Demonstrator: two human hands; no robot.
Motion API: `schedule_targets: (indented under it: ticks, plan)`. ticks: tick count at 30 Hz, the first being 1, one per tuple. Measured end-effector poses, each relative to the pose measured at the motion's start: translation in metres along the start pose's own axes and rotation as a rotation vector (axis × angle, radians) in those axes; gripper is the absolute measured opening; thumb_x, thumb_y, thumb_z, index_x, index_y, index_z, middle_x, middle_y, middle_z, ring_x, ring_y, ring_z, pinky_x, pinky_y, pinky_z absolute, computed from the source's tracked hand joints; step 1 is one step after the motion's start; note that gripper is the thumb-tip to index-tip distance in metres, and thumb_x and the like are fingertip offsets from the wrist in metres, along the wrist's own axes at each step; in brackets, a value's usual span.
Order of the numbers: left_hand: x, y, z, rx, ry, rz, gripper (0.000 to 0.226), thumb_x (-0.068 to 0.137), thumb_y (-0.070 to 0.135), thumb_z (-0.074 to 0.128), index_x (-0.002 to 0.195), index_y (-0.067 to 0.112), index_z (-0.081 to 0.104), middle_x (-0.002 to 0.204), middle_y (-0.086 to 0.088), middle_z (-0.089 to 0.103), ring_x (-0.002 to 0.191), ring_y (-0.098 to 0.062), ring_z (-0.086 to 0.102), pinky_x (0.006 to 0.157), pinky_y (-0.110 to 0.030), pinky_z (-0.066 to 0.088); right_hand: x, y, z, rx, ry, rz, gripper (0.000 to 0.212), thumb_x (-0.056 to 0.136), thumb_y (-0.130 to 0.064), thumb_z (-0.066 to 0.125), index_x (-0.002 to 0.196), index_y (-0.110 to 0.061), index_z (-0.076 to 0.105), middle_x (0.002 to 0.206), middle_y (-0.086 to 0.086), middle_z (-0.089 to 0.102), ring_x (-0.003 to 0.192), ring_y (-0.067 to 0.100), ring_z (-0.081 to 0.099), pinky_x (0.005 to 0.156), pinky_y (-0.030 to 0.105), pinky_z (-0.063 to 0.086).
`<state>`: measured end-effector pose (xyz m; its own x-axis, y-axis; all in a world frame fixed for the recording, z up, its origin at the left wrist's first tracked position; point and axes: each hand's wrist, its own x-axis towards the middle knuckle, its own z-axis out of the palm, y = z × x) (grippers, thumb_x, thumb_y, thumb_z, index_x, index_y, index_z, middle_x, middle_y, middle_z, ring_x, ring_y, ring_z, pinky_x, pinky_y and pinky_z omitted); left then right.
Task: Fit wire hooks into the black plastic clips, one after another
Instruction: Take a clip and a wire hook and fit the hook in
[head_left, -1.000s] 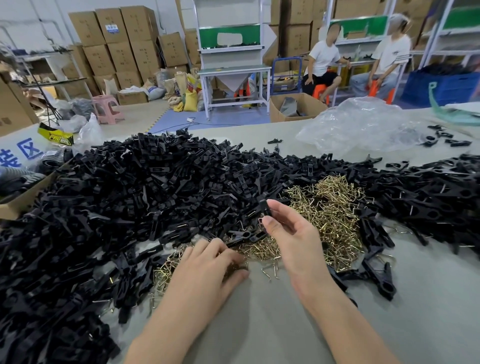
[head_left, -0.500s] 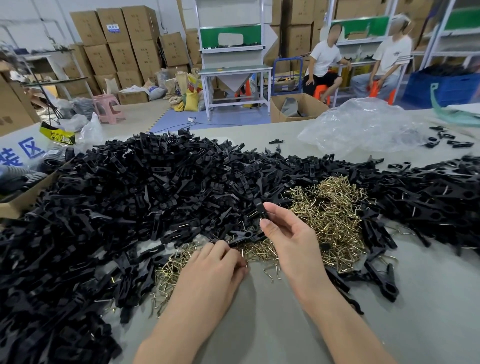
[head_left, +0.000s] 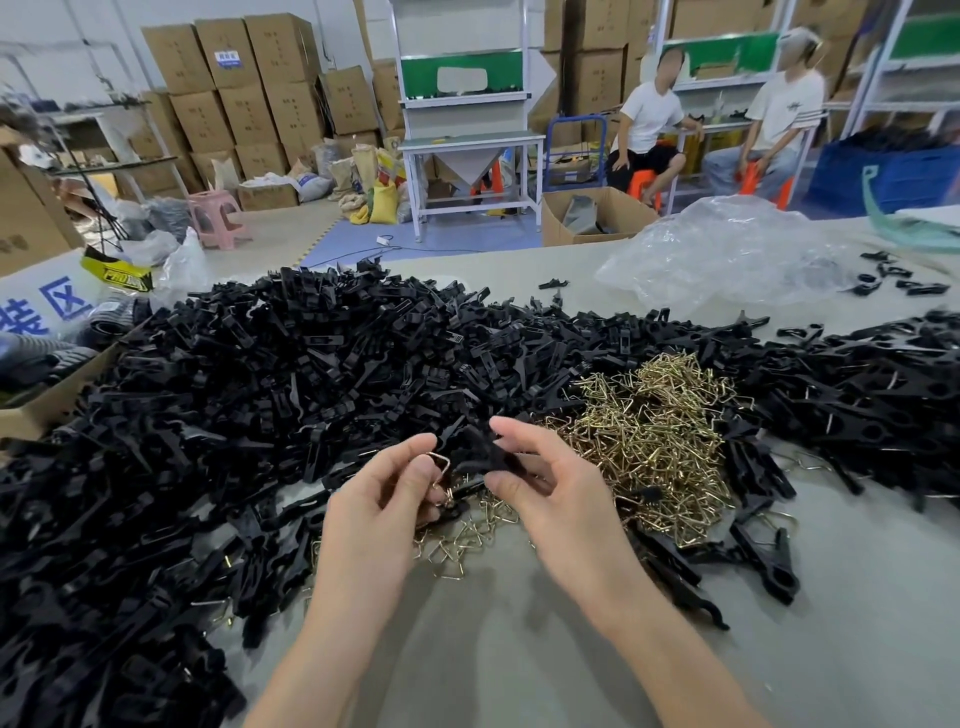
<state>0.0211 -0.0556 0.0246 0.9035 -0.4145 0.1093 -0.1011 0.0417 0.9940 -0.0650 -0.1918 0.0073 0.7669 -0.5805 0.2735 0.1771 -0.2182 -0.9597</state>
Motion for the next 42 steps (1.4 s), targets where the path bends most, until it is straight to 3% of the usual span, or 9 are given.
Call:
schedule_targets:
  ticks: [7,15,19,23,28,32,36,38,42]
  plan:
    - [0.004,0.002,0.0,-0.274,0.052,-0.153,0.008,0.095,0.017,0.065,0.097,0.012,0.071,0.095,-0.008,0.077,0.092,-0.017,0.074,0.08,-0.029,0.054,-0.005,-0.001,0.004,-0.31,-0.073,-0.159,0.04,0.093,-0.012,0.071,0.125,-0.037,0.067,0.116,-0.025,0.056,0.109,-0.001,0.061,0.095,0.014,0.047]
    - [-0.002,-0.001,0.014,-0.472,0.025,-0.289,0.004,0.091,0.016,0.067,0.088,0.013,0.066,0.082,-0.006,0.069,0.076,-0.017,0.062,0.065,-0.027,0.053,-0.01,-0.001,0.011,-0.462,0.033,-0.316,0.039,0.09,-0.015,0.074,0.125,-0.03,0.067,0.105,-0.019,0.051,0.101,-0.009,0.054,0.085,0.001,0.038]
    - [-0.004,-0.001,0.015,-0.518,0.007,-0.299,0.011,0.077,0.022,0.073,0.083,0.017,0.065,0.089,-0.009,0.069,0.079,-0.018,0.065,0.07,-0.031,0.05,-0.01,0.001,0.013,-0.542,0.046,-0.393,0.038,0.09,-0.015,0.074,0.125,-0.026,0.066,0.105,-0.015,0.049,0.094,-0.004,0.055,0.082,0.007,0.043]
    - [-0.009,-0.001,0.018,-0.535,0.042,-0.273,0.004,0.08,0.024,0.073,0.076,0.023,0.071,0.085,-0.008,0.071,0.072,-0.016,0.067,0.072,-0.03,0.052,-0.01,0.003,0.014,-0.559,0.041,-0.403,0.041,0.09,-0.015,0.075,0.127,-0.028,0.063,0.106,-0.015,0.049,0.096,-0.004,0.055,0.083,0.007,0.043]
    - [-0.007,-0.004,0.021,-0.63,-0.008,-0.314,0.013,0.078,0.021,0.073,0.088,0.016,0.067,0.091,-0.01,0.067,0.078,-0.016,0.066,0.073,-0.026,0.058,-0.012,0.002,0.014,-0.57,0.042,-0.403,0.041,0.089,-0.013,0.076,0.127,-0.025,0.065,0.105,-0.013,0.05,0.094,-0.005,0.053,0.084,0.001,0.038]
    - [-0.007,-0.006,0.02,-0.451,-0.008,-0.261,0.003,0.085,0.017,0.069,0.086,0.019,0.066,0.089,-0.008,0.071,0.078,-0.017,0.068,0.081,-0.035,0.052,-0.012,0.001,0.012,-0.569,0.026,-0.389,0.04,0.091,-0.012,0.074,0.128,-0.024,0.065,0.105,-0.012,0.05,0.093,-0.003,0.053,0.084,0.003,0.039]
    - [-0.012,-0.016,0.017,0.237,0.003,0.029,0.028,0.105,0.026,0.044,0.08,0.032,0.057,0.068,0.007,0.063,0.063,-0.014,0.059,0.063,-0.044,0.049,-0.014,-0.001,0.014,-0.538,-0.036,-0.382,0.046,0.092,-0.016,0.072,0.132,-0.033,0.057,0.109,-0.019,0.052,0.097,-0.001,0.056,0.084,0.011,0.045]
    - [-0.012,-0.015,0.016,0.239,-0.029,0.014,0.034,0.104,0.024,0.04,0.074,0.028,0.055,0.062,0.007,0.056,0.058,-0.015,0.053,0.059,-0.045,0.046,-0.014,-0.002,0.014,-0.463,-0.012,-0.359,0.049,0.089,-0.021,0.075,0.128,-0.041,0.054,0.11,-0.022,0.058,0.101,-0.008,0.055,0.086,0.004,0.04]
    - [-0.01,-0.001,0.02,-0.197,-0.16,-0.288,0.046,0.102,0.046,0.044,0.087,0.015,0.075,0.083,-0.013,0.071,0.065,-0.02,0.064,0.065,-0.039,0.047,-0.016,-0.006,0.017,-0.286,0.041,-0.267,0.038,0.079,-0.042,0.078,0.113,-0.044,0.061,0.107,-0.024,0.064,0.102,-0.002,0.061,0.08,0.008,0.045]
